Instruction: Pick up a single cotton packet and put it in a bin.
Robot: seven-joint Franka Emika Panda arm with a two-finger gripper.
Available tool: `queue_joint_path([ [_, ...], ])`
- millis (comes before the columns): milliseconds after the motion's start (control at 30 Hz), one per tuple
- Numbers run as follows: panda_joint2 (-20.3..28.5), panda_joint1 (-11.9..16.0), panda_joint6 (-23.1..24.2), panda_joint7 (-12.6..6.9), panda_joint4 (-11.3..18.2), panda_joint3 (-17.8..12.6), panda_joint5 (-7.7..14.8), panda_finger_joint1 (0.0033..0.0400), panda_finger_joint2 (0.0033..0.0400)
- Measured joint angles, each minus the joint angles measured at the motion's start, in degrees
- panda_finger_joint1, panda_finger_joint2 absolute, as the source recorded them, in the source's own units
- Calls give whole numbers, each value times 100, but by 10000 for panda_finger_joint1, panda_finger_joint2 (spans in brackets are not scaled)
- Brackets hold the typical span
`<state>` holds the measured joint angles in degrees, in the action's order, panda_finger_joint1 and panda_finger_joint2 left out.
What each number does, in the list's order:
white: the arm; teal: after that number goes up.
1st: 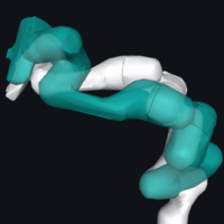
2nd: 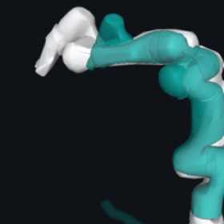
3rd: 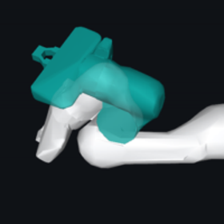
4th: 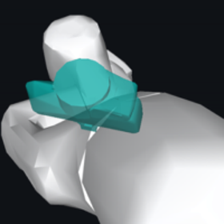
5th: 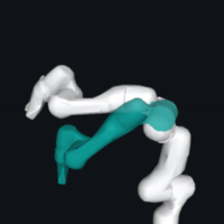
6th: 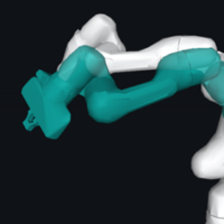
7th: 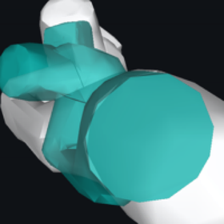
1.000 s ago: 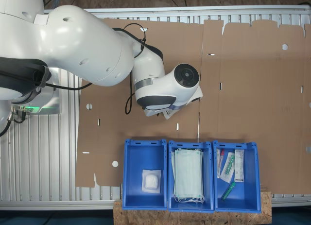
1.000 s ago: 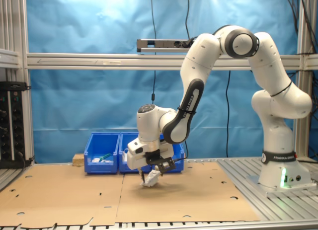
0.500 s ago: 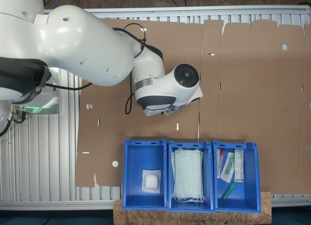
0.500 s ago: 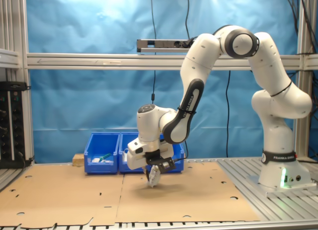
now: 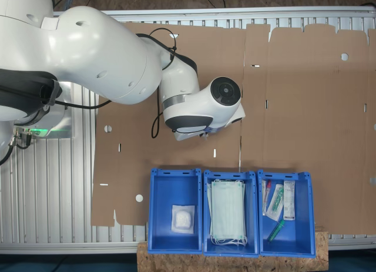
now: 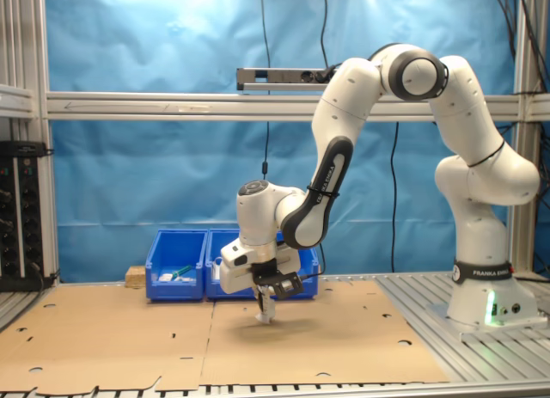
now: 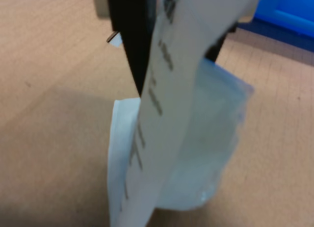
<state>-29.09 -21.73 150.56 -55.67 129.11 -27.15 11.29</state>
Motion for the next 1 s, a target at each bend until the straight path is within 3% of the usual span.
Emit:
queue_joint_path([
  [667, 34, 0, 0, 0, 5, 0, 0, 43, 43],
  [1000, 409, 0, -10, 0, 77, 0, 0, 46, 46],
])
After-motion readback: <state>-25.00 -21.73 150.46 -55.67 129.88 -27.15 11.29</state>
